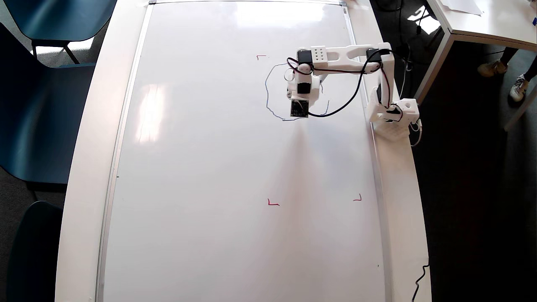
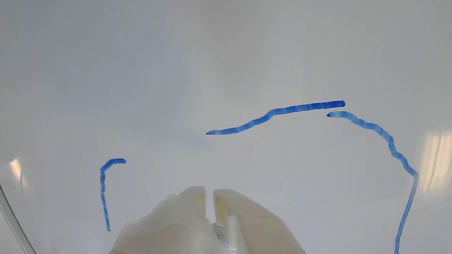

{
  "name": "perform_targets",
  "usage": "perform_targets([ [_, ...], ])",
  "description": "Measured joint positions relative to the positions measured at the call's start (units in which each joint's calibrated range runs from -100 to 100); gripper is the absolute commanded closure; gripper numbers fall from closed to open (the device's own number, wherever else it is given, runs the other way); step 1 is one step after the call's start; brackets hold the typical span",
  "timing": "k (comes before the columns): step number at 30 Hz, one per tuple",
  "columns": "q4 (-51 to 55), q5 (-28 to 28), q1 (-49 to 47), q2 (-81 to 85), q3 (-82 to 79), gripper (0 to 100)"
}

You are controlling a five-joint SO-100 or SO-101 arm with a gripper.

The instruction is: Draw on a whiteboard a robot head using a pen attached to the gripper

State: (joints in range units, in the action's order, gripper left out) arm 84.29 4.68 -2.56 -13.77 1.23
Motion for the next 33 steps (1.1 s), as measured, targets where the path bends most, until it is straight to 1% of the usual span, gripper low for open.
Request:
perform_targets([
  [4, -1.69, -0.05, -0.23, 0.00, 0.00, 99],
  [33, -3.38, -0.11, 0.30, -5.00, 1.74, 99],
])
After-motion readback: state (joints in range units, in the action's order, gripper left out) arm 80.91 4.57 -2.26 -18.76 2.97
